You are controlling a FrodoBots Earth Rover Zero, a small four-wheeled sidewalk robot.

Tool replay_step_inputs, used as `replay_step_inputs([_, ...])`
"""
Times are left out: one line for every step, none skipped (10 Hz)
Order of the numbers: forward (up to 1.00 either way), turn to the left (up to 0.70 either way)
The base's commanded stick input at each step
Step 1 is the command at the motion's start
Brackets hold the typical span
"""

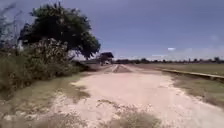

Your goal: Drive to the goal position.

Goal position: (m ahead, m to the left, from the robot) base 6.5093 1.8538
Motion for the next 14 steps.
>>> replay_step_inputs([0.70, 0.00])
replay_step_inputs([0.70, 0.00])
replay_step_inputs([0.70, 0.00])
replay_step_inputs([0.70, 0.00])
replay_step_inputs([0.70, 0.00])
replay_step_inputs([0.70, 0.00])
replay_step_inputs([0.70, 0.00])
replay_step_inputs([0.70, 0.00])
replay_step_inputs([0.70, 0.00])
replay_step_inputs([0.70, 0.00])
replay_step_inputs([0.70, 0.00])
replay_step_inputs([0.70, 0.00])
replay_step_inputs([0.70, 0.00])
replay_step_inputs([0.70, 0.00])
